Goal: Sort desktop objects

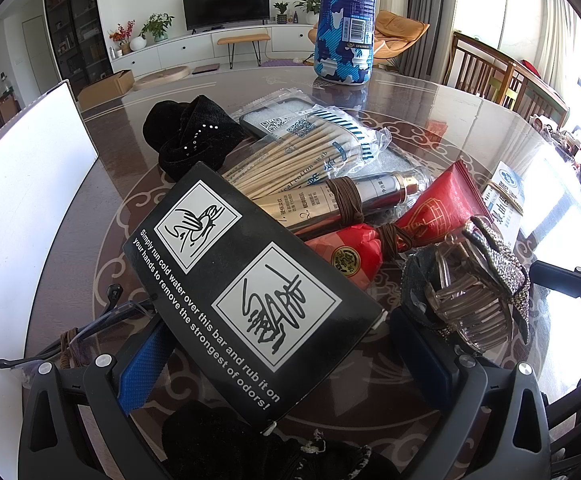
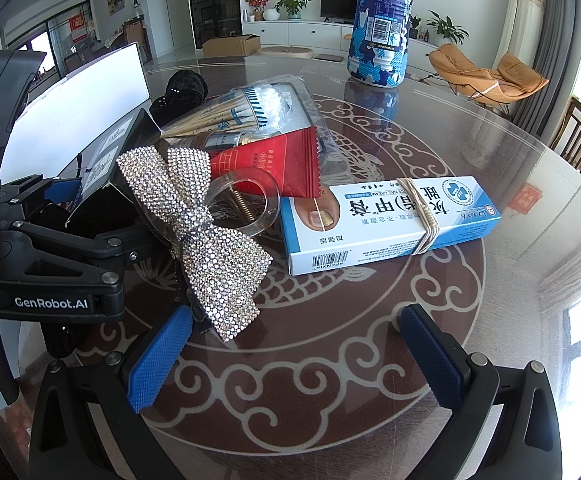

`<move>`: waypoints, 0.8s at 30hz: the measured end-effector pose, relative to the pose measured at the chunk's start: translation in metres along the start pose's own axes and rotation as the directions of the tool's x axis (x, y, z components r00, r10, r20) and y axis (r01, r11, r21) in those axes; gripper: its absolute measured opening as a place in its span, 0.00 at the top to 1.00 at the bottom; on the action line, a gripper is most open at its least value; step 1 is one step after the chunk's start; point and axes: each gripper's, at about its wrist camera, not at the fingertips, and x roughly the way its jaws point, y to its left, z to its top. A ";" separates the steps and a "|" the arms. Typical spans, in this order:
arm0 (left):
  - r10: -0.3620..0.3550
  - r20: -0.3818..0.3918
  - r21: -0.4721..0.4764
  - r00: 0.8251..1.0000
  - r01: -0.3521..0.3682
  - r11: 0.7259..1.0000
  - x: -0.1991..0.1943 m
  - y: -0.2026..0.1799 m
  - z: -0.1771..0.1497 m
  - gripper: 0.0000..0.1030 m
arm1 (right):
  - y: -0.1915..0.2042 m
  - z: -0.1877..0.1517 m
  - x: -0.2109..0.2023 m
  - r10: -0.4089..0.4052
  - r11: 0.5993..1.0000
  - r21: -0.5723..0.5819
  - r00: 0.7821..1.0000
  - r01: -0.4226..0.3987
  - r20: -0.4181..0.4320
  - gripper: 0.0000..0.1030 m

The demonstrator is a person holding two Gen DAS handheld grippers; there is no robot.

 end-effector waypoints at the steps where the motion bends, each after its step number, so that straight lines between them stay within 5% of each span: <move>1: 0.000 0.000 0.000 1.000 0.000 1.000 0.000 0.000 0.000 0.00 | 0.000 0.000 0.000 0.000 1.000 0.000 1.000 0.000 0.000 0.00; 24: 0.011 -0.001 -0.020 1.000 -0.011 1.000 0.001 0.000 0.001 0.00 | 0.000 0.000 0.000 0.000 1.000 0.000 1.000 0.000 0.000 0.00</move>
